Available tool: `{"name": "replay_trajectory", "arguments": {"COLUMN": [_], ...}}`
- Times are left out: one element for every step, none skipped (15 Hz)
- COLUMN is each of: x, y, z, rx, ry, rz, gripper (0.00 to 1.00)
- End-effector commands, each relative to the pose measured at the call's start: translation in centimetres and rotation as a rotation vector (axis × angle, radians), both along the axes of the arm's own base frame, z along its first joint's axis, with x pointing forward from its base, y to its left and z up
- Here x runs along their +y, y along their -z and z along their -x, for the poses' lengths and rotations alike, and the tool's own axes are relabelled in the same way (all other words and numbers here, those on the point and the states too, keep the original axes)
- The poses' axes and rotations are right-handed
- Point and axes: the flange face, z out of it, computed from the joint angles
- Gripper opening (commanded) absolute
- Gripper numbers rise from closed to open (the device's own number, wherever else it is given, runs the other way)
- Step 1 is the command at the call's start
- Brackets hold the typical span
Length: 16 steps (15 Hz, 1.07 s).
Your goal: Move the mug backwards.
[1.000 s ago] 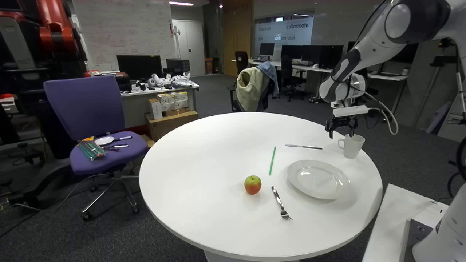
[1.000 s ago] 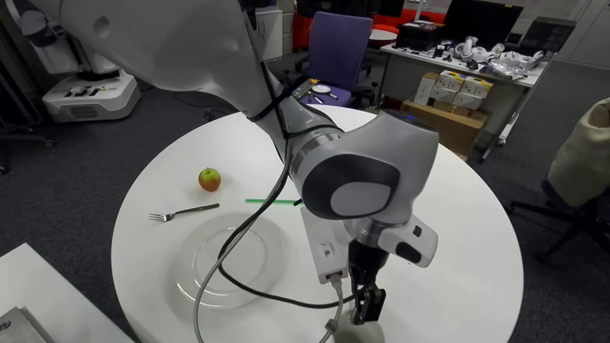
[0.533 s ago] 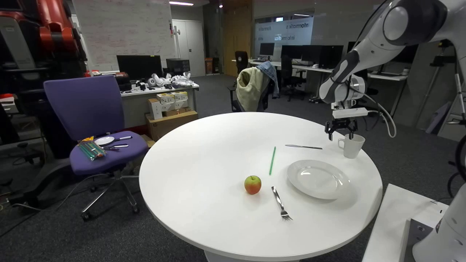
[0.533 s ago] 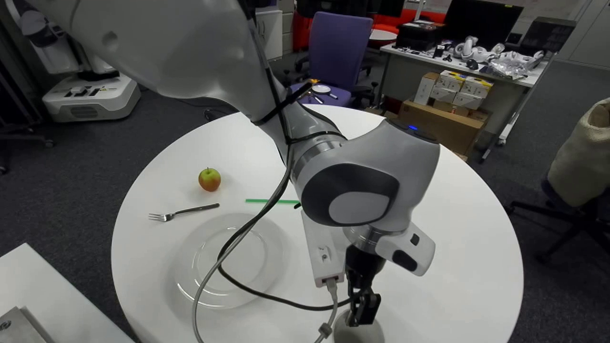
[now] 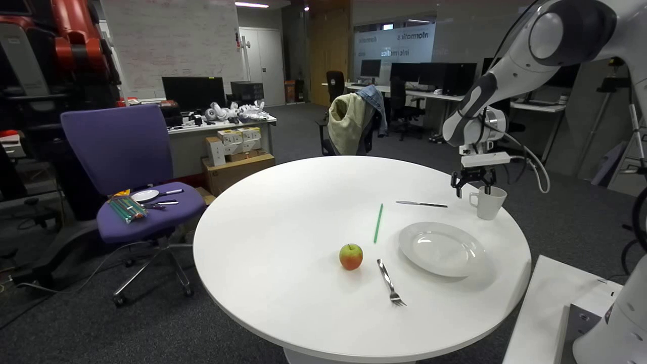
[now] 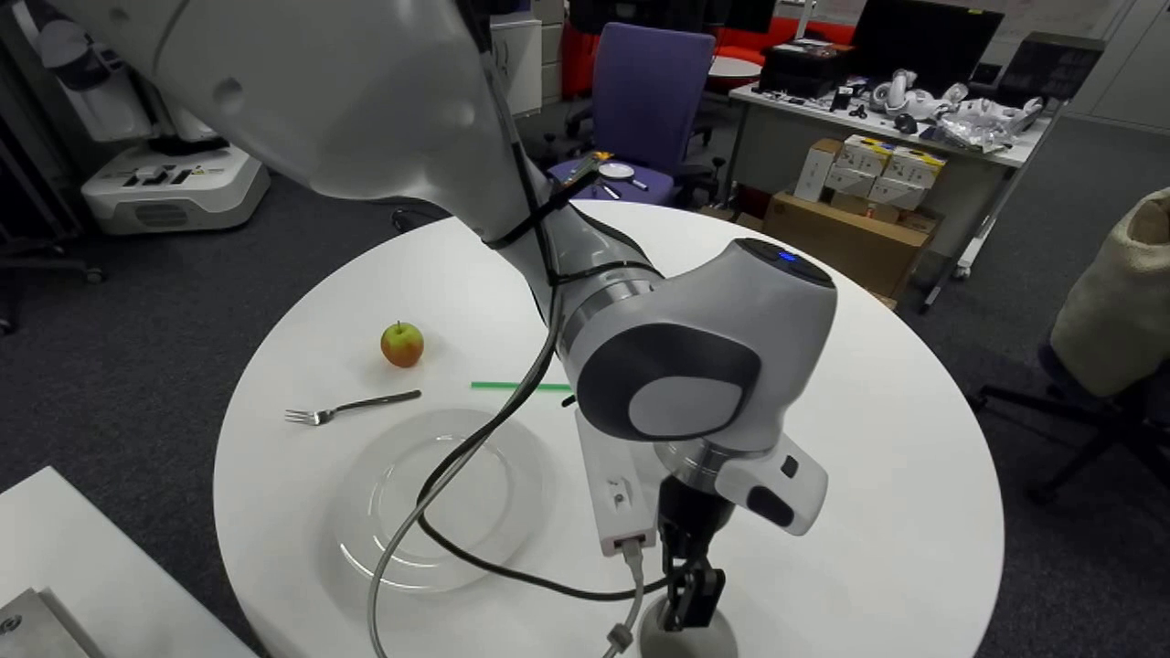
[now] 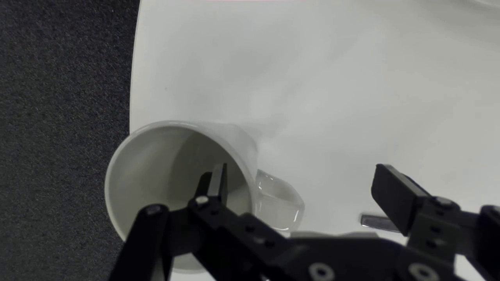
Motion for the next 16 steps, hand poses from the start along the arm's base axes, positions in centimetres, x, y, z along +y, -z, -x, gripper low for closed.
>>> {"name": "replay_trajectory", "arguments": {"x": [-0.1, -0.1, -0.1, -0.1, 0.0, 0.0, 0.0, 0.0, -0.1, -0.2, -0.3, -0.6, -0.8, -0.9, -1.1, -1.3], "y": [0.0, 0.0, 0.0, 0.0, -0.1, 0.0, 0.1, 0.3, 0.4, 0.5, 0.6, 0.7, 0.8, 1.0, 1.2, 1.4], "z": [-0.1, -0.1, -0.1, -0.1, -0.1, -0.1, -0.1, 0.0, 0.0, 0.1, 0.2, 0.2, 0.3, 0.4, 0.5, 0.6], "rx": [0.001, 0.001, 0.001, 0.001, 0.0, 0.003, 0.008, 0.01, 0.012, 0.014, 0.015, 0.014, 0.012, 0.012, 0.013, 0.012], "ry": [0.0, 0.0, 0.0, 0.0, -0.005, -0.011, -0.031, -0.042, -0.055, -0.062, -0.07, -0.077, -0.082, -0.088, -0.091, -0.093], "rz": [0.0, 0.0, 0.0, 0.0, 0.005, 0.011, 0.016, 0.024, 0.033, 0.04, 0.049, 0.059, 0.068, 0.075, 0.081, 0.086], "gripper": [1.0, 1.0, 1.0, 1.0, 1.0, 1.0, 1.0, 1.0, 1.0, 1.0, 1.0, 1.0, 1.0, 1.0, 0.89, 0.74]}}
